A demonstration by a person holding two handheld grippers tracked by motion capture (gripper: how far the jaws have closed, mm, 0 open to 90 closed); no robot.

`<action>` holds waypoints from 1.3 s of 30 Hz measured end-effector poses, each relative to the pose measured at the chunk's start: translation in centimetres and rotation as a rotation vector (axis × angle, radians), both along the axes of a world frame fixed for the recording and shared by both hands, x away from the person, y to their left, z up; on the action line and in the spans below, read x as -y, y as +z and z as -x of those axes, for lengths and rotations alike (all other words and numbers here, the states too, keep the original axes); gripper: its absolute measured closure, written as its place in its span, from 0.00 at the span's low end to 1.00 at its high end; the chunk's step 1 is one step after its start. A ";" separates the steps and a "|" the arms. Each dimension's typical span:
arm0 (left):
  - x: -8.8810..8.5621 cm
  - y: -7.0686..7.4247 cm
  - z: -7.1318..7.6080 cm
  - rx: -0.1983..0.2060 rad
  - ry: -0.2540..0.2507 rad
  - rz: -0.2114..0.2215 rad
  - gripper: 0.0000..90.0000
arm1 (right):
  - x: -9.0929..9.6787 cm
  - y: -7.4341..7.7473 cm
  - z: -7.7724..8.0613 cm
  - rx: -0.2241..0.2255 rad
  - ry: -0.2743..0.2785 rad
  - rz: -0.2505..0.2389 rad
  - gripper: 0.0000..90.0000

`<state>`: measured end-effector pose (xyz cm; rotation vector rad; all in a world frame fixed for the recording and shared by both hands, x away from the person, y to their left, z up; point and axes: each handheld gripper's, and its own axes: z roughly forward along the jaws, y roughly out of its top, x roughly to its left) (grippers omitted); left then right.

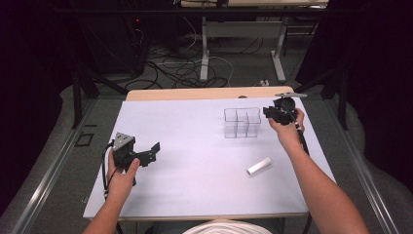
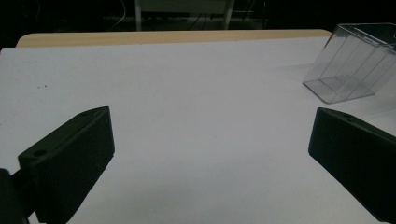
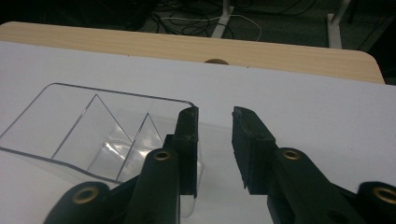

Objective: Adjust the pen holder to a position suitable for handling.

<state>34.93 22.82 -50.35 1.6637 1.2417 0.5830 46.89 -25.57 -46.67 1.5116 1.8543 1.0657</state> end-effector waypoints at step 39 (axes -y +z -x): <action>0.0 -0.2 -0.1 -0.002 -0.001 -0.010 0.00 | -1.8 -3.0 -1.8 -0.084 -0.008 0.045 1.00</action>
